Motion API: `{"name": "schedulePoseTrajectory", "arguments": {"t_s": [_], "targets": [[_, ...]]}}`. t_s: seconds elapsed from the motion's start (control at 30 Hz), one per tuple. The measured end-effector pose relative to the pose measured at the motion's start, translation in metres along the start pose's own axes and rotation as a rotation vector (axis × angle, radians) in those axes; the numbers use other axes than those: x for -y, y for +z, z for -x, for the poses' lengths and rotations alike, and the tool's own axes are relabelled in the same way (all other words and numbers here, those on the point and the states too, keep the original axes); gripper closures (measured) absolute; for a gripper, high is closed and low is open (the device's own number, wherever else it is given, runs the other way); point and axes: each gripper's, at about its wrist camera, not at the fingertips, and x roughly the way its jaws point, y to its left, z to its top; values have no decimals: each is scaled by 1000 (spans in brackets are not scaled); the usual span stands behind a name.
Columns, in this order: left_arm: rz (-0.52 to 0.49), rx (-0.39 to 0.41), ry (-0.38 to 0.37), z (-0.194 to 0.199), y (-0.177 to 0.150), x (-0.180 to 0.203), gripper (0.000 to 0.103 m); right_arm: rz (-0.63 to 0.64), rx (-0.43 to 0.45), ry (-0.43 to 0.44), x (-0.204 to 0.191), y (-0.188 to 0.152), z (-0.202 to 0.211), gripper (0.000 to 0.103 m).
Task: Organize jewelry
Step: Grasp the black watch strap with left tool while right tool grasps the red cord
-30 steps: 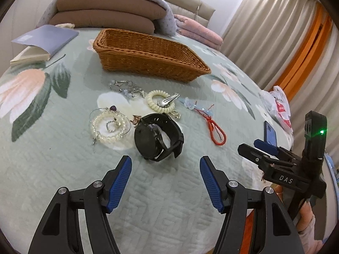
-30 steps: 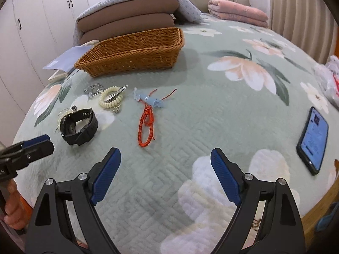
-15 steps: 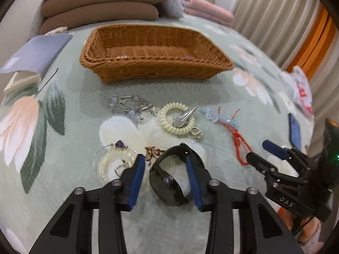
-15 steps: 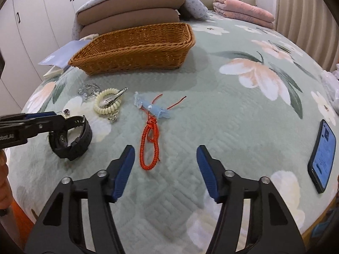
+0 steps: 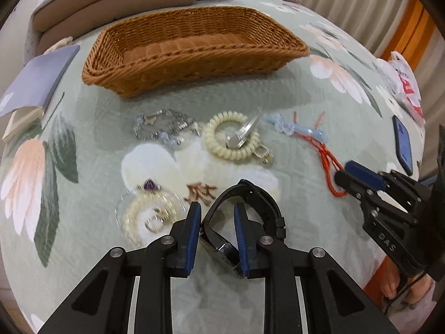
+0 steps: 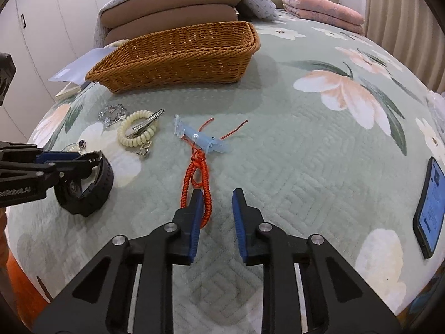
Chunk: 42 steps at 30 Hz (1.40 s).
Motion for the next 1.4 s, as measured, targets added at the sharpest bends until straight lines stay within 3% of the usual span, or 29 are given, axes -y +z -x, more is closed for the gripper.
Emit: {"name": "schedulePoseTrajectory", "arguments": {"t_s": [0.27, 0.5, 0.6, 0.67, 0.73, 0.87, 1.0, 1.23, 1.4], "targets": [[-7, -68, -43, 9, -24, 12, 78, 9, 1, 28, -1, -5, 3, 83], [-45, -135, -32, -15, -10, 17, 78, 17, -3, 22, -5, -5, 3, 83], [-91, -124, -9, -13, -8, 24, 81, 24, 0, 30, -5, -5, 3, 83], [-101, -109, 3, -12, -10, 26, 83, 23, 3, 44, -4, -6, 3, 97], [-95, -88, 1, -9, -12, 27, 86, 16, -2, 72, -2, -6, 3, 97], [-30, -19, -72, 7, -16, 13, 91, 2, 1, 153, 0, -6, 12, 99], [16, 26, -116, 18, -18, 3, 94, 14, 29, 164, -1, -4, 29, 99], [51, 30, -131, 14, -23, -6, 95, 24, 41, 144, 5, -1, 39, 98], [57, 38, -143, 9, -24, -5, 95, -35, 0, 238, 16, -3, 31, 97]]}}
